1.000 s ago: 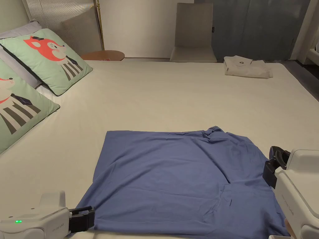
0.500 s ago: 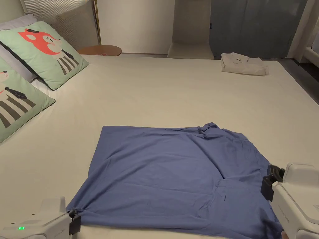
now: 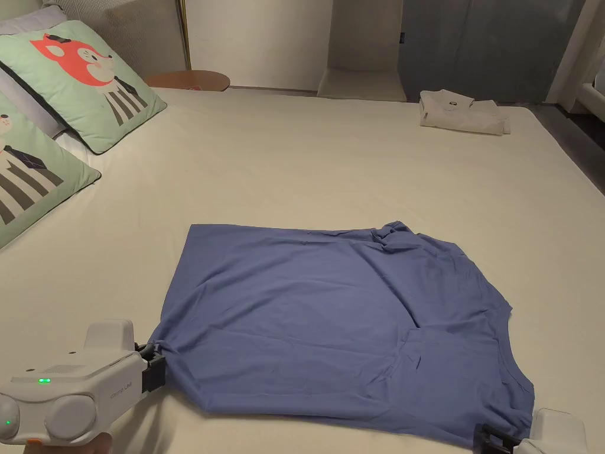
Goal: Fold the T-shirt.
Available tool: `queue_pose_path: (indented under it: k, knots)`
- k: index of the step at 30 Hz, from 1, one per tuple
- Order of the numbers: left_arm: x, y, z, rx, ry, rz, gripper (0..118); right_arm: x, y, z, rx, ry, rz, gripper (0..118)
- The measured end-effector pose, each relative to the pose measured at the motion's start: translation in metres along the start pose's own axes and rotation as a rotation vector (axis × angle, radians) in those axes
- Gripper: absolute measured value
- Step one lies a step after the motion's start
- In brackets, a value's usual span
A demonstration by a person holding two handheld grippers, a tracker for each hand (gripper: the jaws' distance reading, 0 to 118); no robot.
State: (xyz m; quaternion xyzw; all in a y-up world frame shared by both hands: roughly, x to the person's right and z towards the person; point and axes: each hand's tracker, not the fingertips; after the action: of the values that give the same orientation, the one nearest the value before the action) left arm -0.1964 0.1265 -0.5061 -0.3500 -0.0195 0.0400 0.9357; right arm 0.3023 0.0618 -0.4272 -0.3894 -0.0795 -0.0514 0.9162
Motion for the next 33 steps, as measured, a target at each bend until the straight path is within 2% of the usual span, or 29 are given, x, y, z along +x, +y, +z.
queue_pose_path:
  k: [1, 2, 3, 4, 6, 12, 20, 25, 33]
  knots:
    - [0.000, -0.001, 0.000, -0.001, 0.002, 0.001, 5, 0.001, -0.002, -0.001, 0.000, 0.007, -0.011, 70]
    - [0.001, -0.001, -0.001, -0.002, 0.004, 0.002, 5, 0.001, -0.003, -0.001, 0.001, 0.018, -0.022, 35]
    - [0.000, -0.001, -0.001, -0.005, 0.005, 0.002, 5, 0.001, -0.003, 0.000, 0.004, 0.024, -0.021, 12]
    - [0.000, -0.002, -0.001, -0.006, 0.010, 0.006, 5, 0.000, -0.002, 0.002, 0.013, 0.060, -0.020, 11]
    - [-0.004, -0.001, -0.002, -0.007, 0.016, 0.015, 5, -0.003, 0.004, 0.008, 0.047, 0.023, 0.007, 11]
    - [-0.018, 0.021, -0.001, 0.044, 0.027, 0.066, 5, -0.006, 0.050, 0.032, 0.161, 0.046, -0.006, 11]
    - [-0.020, 0.074, -0.035, 0.121, 0.042, 0.070, 5, -0.014, 0.124, -0.004, 0.247, 0.054, 0.026, 11]
    - [-0.019, 0.095, -0.084, 0.100, 0.051, 0.072, 5, -0.019, 0.162, -0.050, 0.220, 0.039, 0.048, 11]
    - [-0.011, 0.113, -0.158, 0.006, 0.095, 0.012, 5, -0.033, 0.198, -0.128, 0.073, 0.004, 0.110, 11]
